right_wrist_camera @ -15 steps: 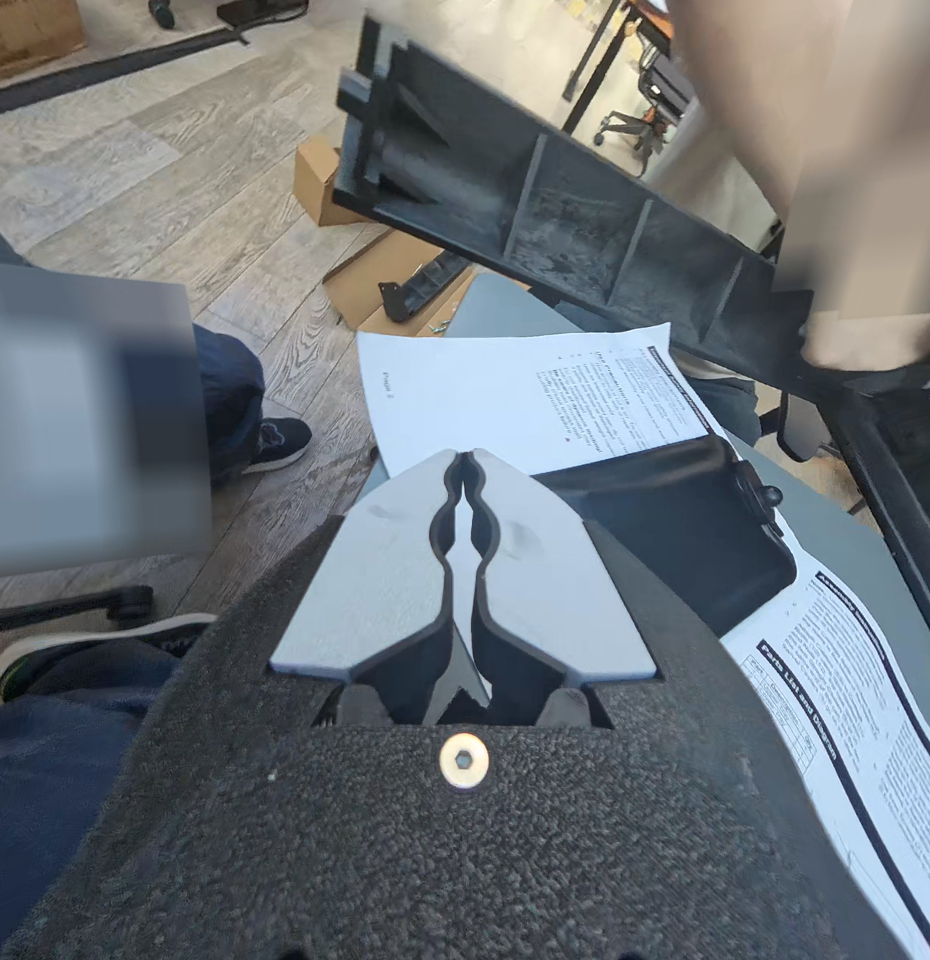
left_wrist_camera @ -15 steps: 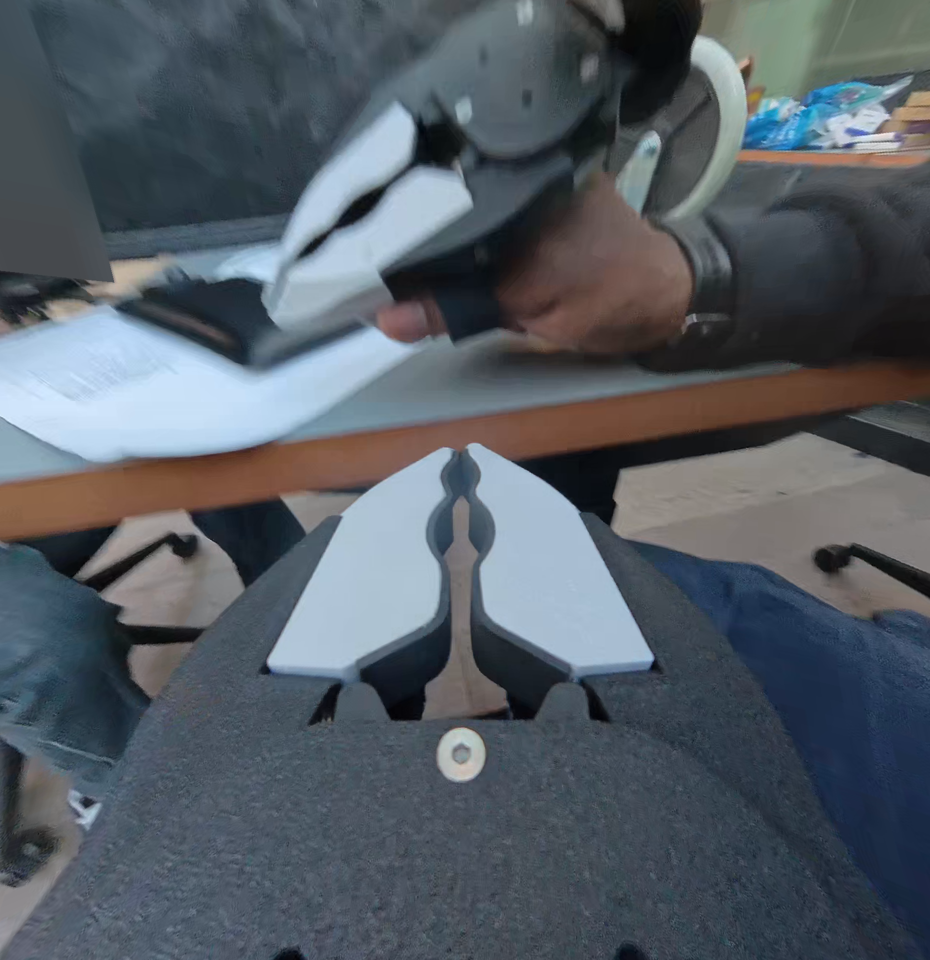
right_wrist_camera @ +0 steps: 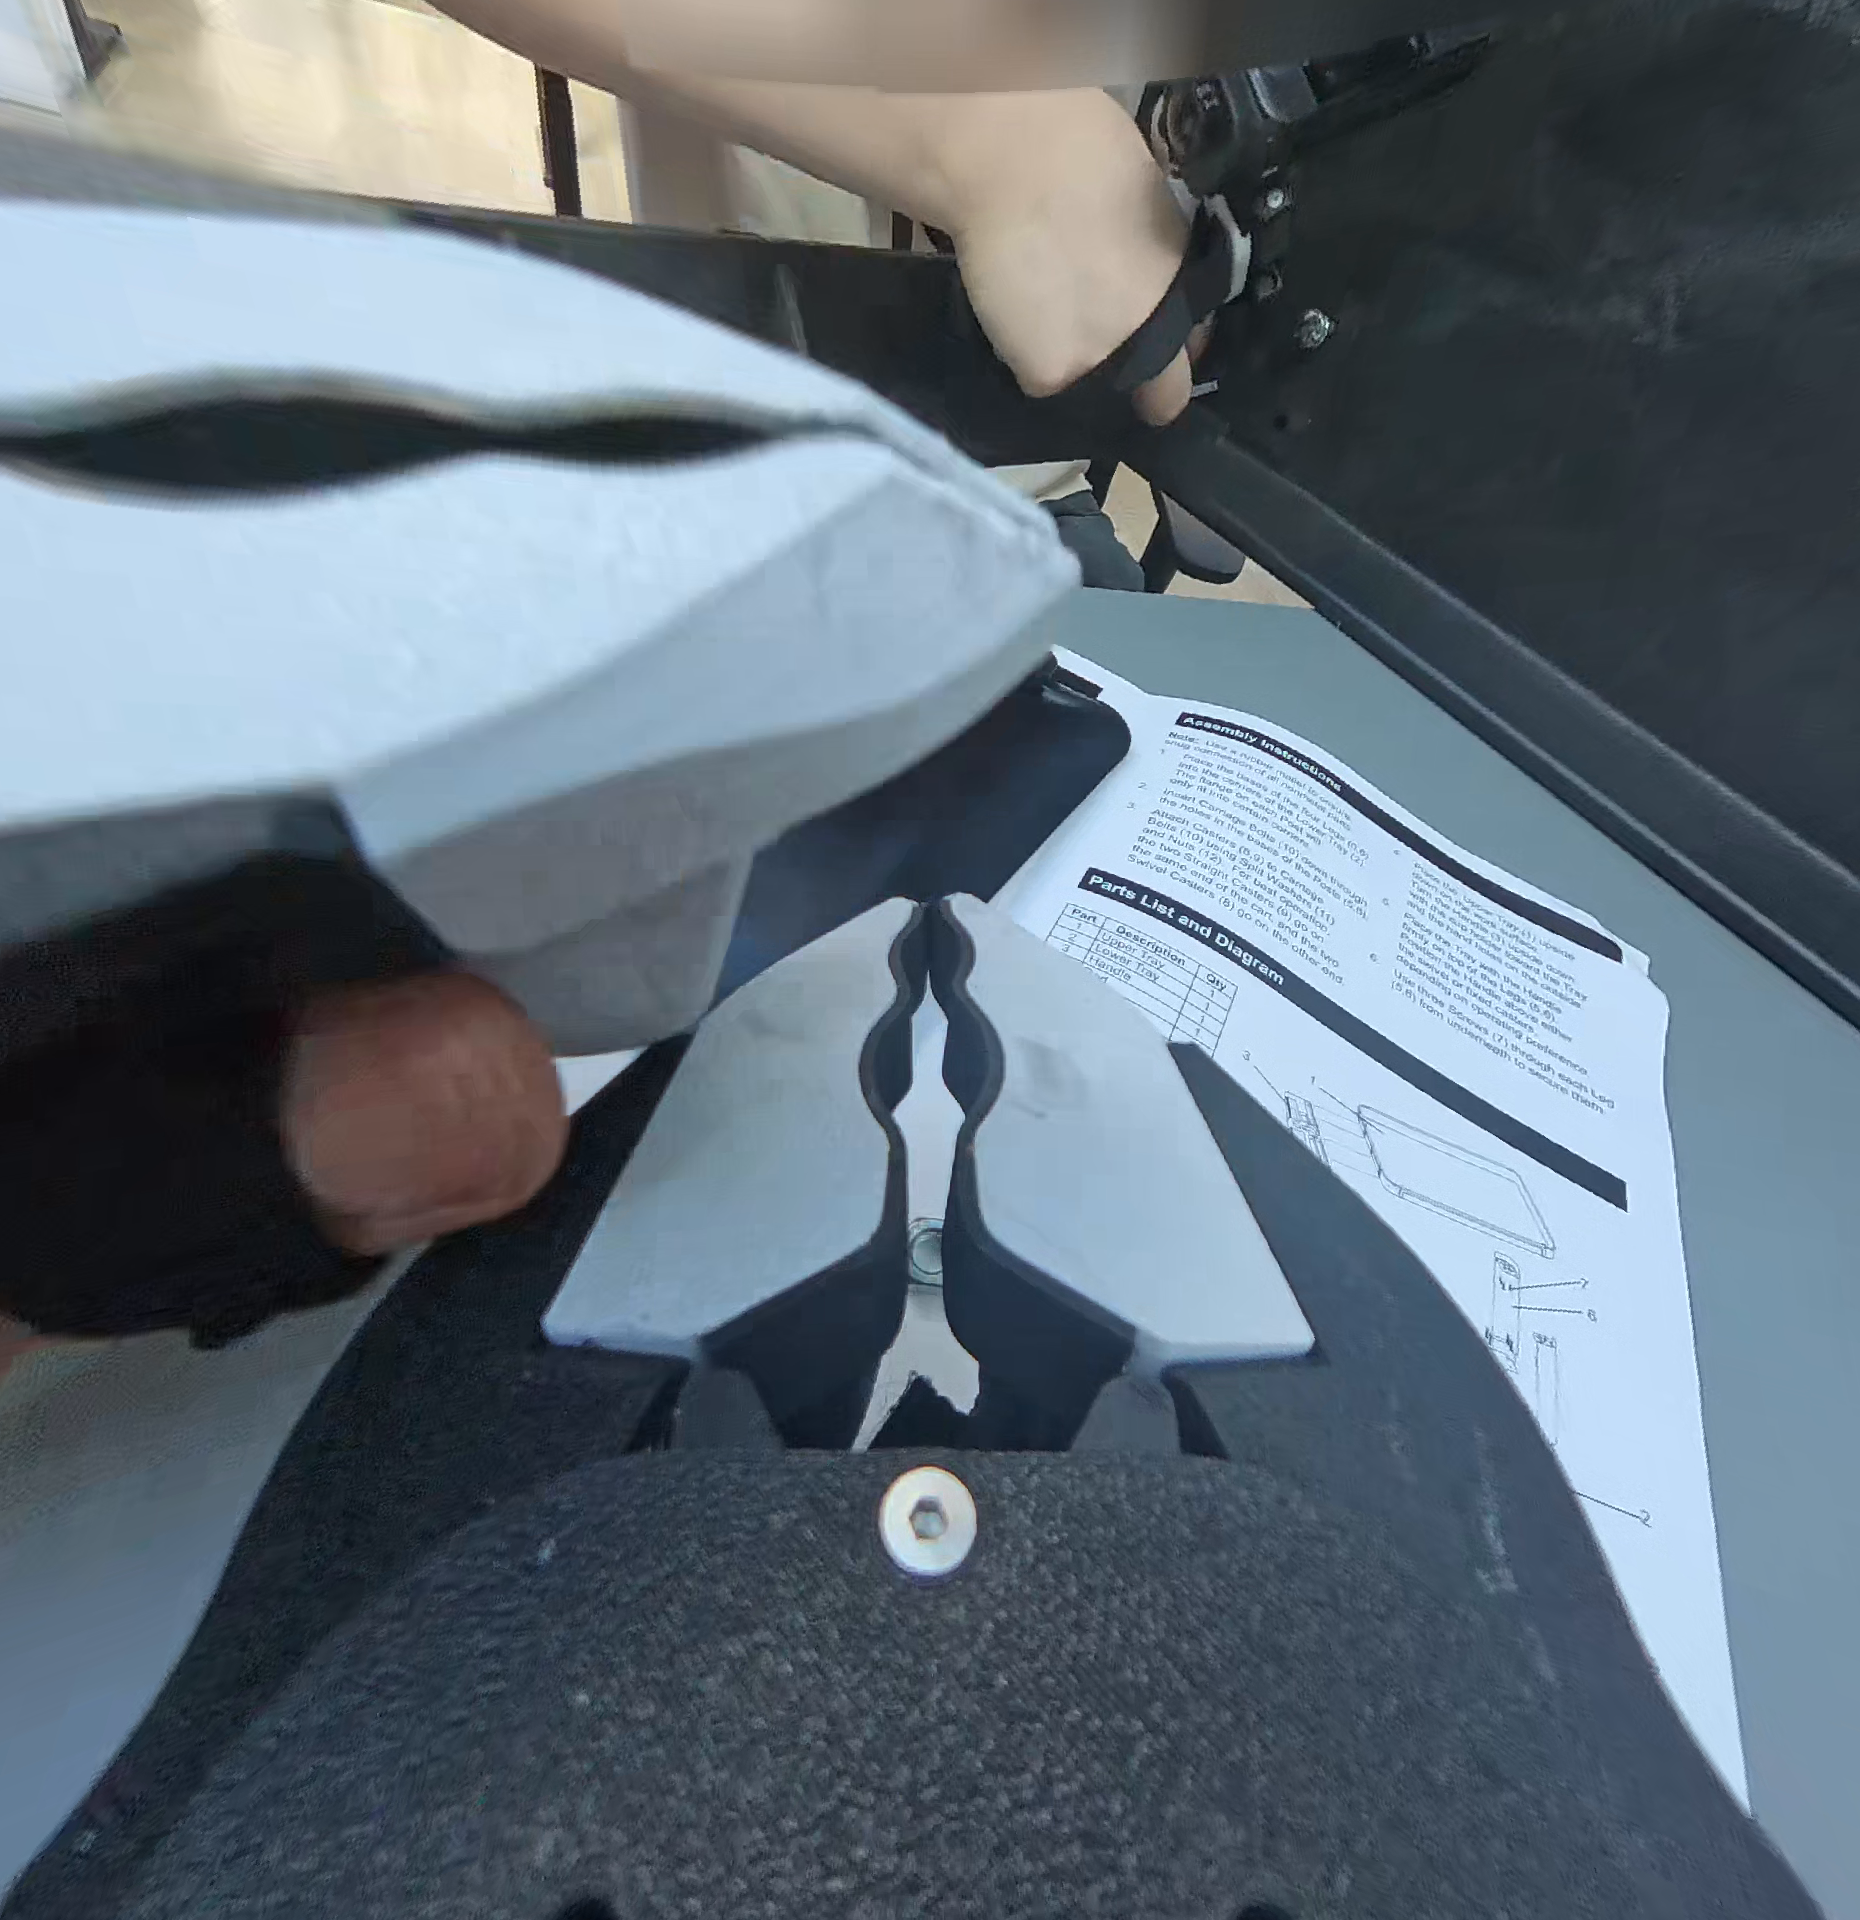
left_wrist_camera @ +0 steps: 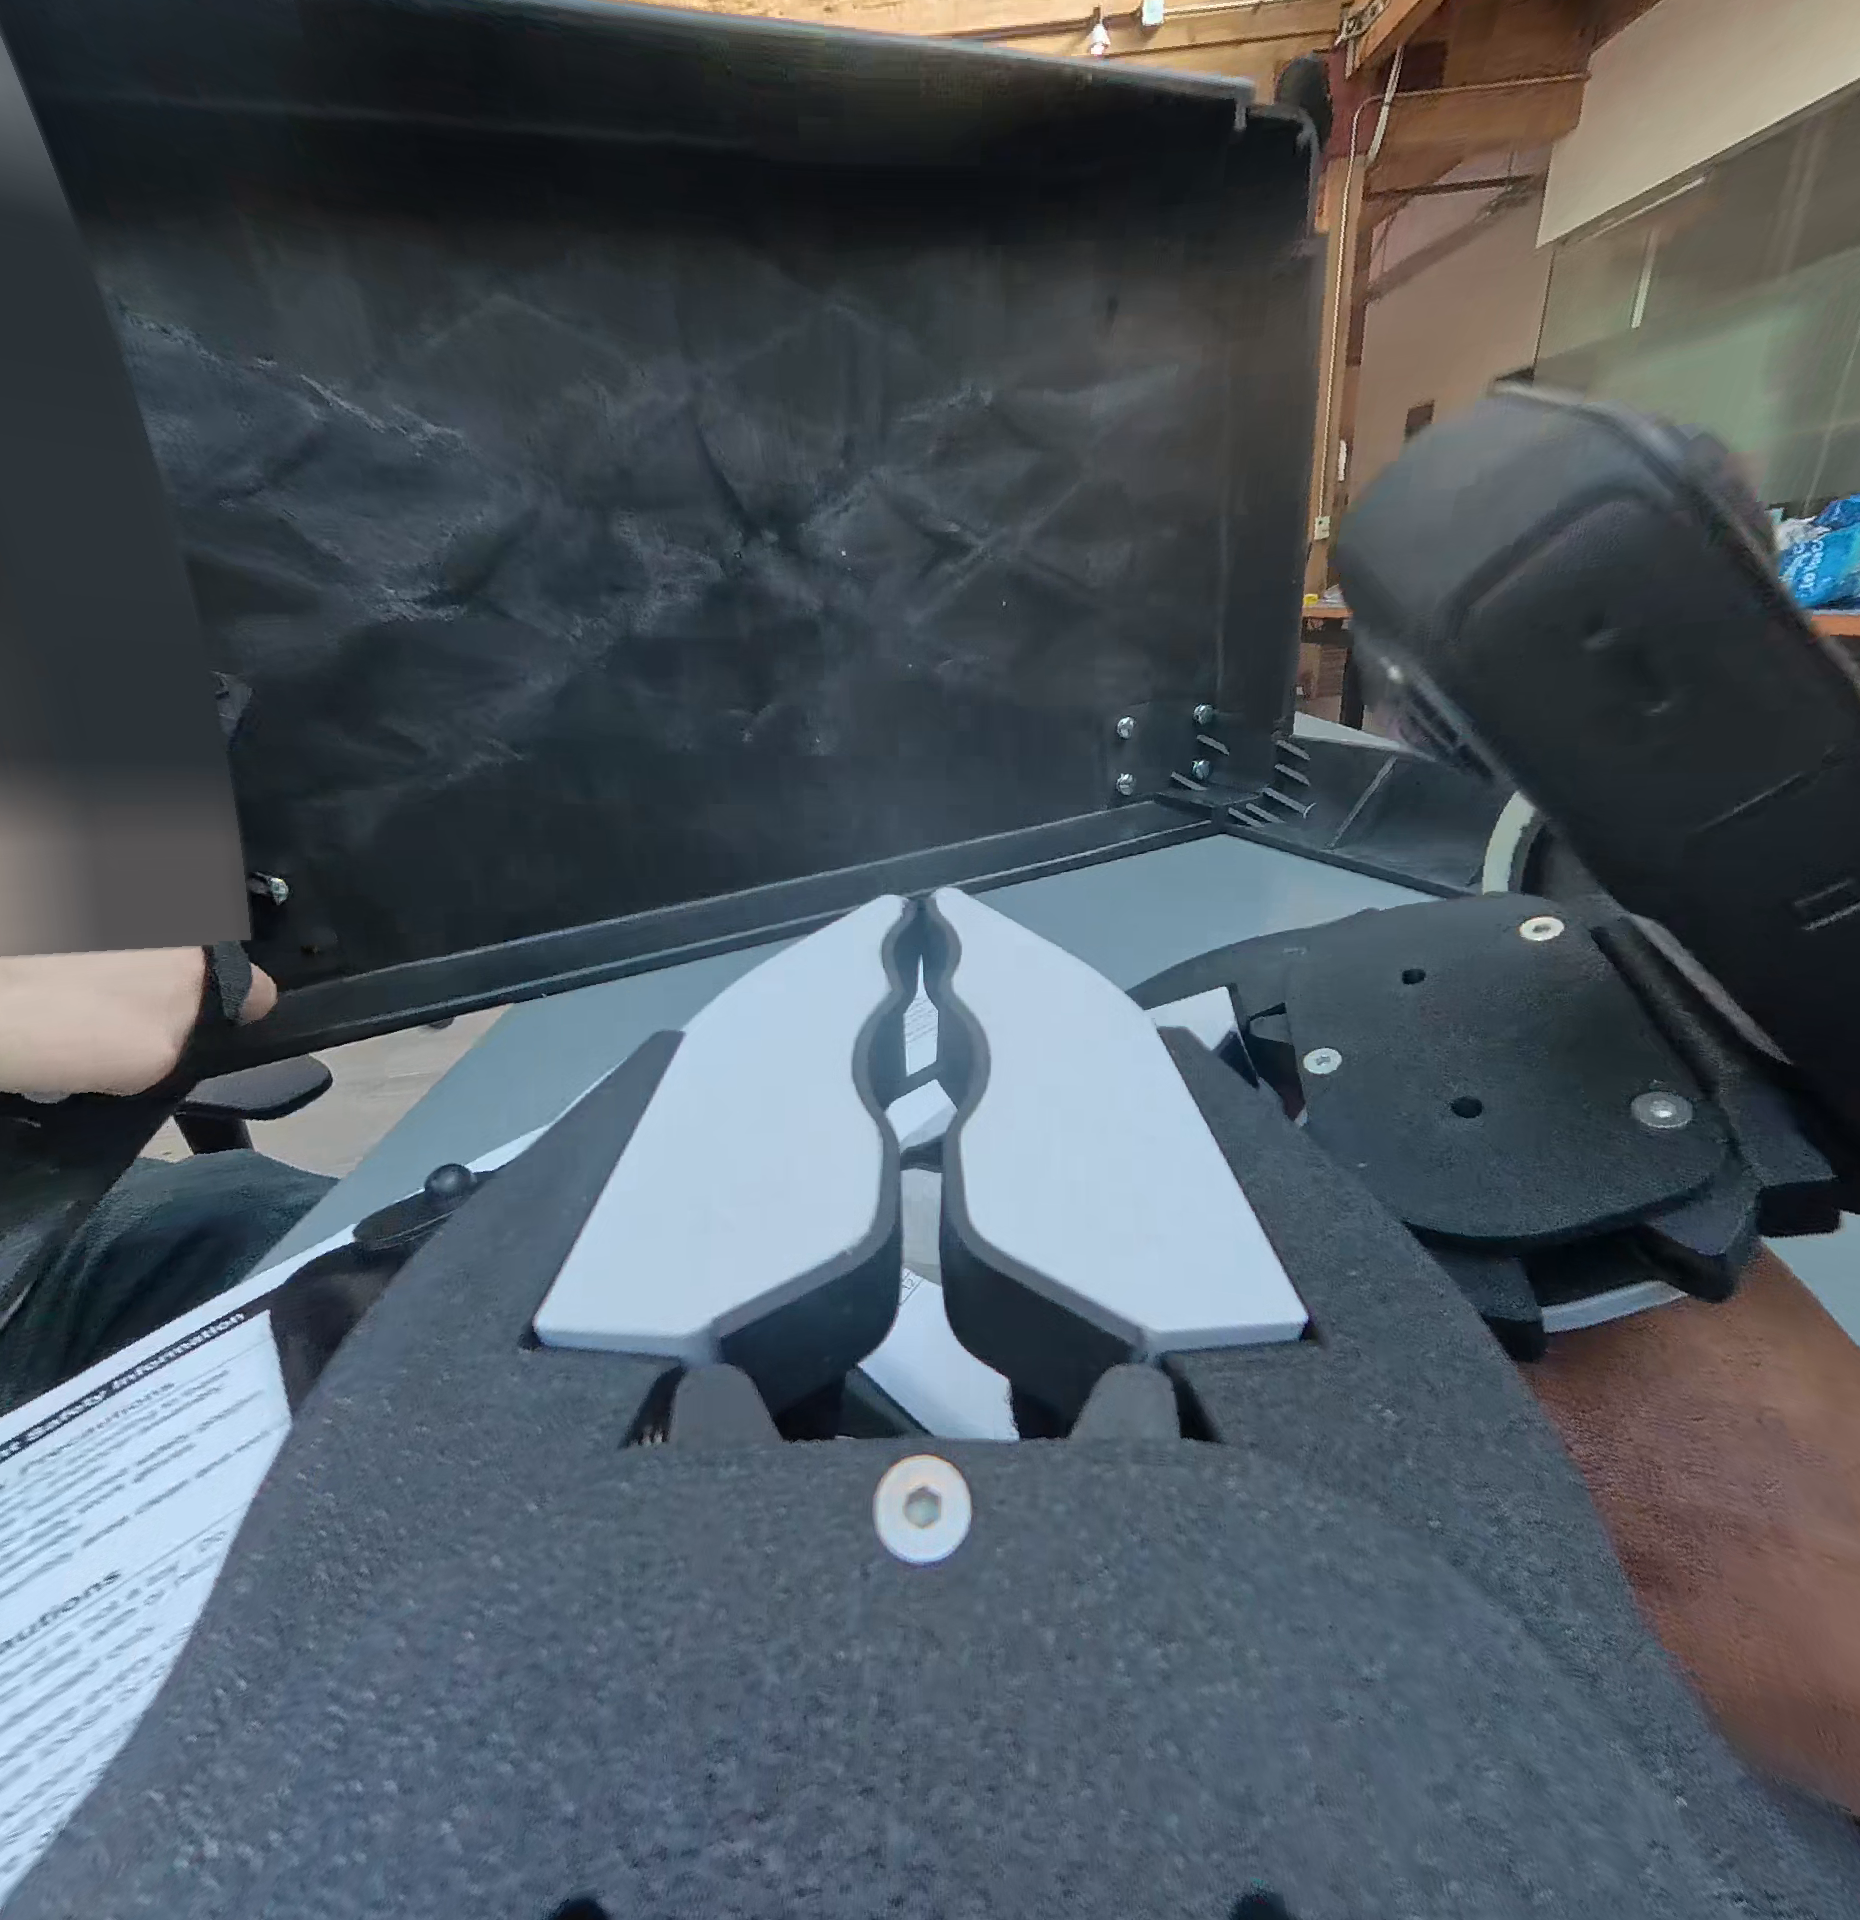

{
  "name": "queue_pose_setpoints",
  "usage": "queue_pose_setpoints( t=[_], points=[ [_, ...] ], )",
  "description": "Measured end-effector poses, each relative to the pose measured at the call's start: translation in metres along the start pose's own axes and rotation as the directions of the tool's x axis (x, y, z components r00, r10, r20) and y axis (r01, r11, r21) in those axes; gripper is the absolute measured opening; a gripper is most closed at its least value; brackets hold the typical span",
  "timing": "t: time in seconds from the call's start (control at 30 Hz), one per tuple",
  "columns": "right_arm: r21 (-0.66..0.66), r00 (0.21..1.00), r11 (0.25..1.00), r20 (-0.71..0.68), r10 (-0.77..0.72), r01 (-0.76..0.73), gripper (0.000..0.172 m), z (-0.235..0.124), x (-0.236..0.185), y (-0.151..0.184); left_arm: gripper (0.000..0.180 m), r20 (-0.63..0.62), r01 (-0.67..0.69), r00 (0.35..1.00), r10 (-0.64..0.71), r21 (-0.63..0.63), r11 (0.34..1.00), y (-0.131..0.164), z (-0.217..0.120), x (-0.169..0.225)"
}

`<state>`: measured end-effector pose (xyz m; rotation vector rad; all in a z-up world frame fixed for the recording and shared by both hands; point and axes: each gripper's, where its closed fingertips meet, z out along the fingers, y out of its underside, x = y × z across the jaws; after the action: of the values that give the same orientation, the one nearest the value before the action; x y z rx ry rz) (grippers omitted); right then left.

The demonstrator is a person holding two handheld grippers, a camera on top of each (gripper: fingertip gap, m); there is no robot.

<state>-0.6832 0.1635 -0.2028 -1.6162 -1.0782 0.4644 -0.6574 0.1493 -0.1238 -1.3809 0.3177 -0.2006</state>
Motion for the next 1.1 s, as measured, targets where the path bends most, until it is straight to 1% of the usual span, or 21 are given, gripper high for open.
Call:
queue_pose_setpoints(
  t=[0.07,0.1,0.17,0.27,0.4,0.53,0.73,0.83,1.1],
  points=[
    [-0.032,1.000,0.999,-0.018,0.011,-0.012,0.000,0.003,0.007,0.008,0.000,0.060,0.016,0.998,-0.015,-0.011,1.000,0.012,0.004,-0.004],
    [-0.036,0.999,0.999,-0.013,0.032,-0.032,0.000,0.004,0.009,0.009,0.000,0.071,0.043,0.997,-0.040,-0.047,0.998,0.021,0.006,-0.006],
    [-0.047,0.999,0.998,-0.008,0.050,-0.050,0.000,0.005,0.010,0.011,0.000,0.069,0.068,0.996,-0.063,-0.077,0.995,0.025,0.006,-0.008],
    [-0.081,0.998,0.995,-0.012,0.054,-0.055,0.000,0.008,0.012,0.015,0.000,0.079,0.054,0.996,-0.046,-0.102,0.993,0.030,0.008,-0.009],
    [-0.146,0.997,0.986,-0.031,0.072,-0.076,0.000,0.007,0.019,0.025,0.000,0.056,0.101,0.994,-0.092,-0.198,0.975,0.047,0.016,-0.009],
    [-0.221,0.996,0.972,-0.071,0.062,-0.076,0.000,0.002,0.024,0.038,0.000,0.013,0.063,0.998,-0.062,-0.256,0.965,0.056,0.021,0.000],
    [-0.215,0.992,0.975,-0.126,0.028,-0.055,0.000,-0.009,0.034,0.035,0.000,-0.025,-0.010,1.000,0.003,-0.296,0.955,0.062,0.023,0.010],
    [-0.220,0.993,0.971,-0.093,0.079,-0.098,0.000,-0.007,0.032,0.040,0.000,-0.038,-0.026,0.999,0.015,-0.301,0.953,0.063,0.023,0.012],
    [-0.213,0.993,0.971,-0.065,0.098,-0.110,0.000,-0.004,0.028,0.041,0.000,-0.043,-0.030,0.999,0.018,-0.283,0.959,0.060,0.022,0.013]
  ],
)
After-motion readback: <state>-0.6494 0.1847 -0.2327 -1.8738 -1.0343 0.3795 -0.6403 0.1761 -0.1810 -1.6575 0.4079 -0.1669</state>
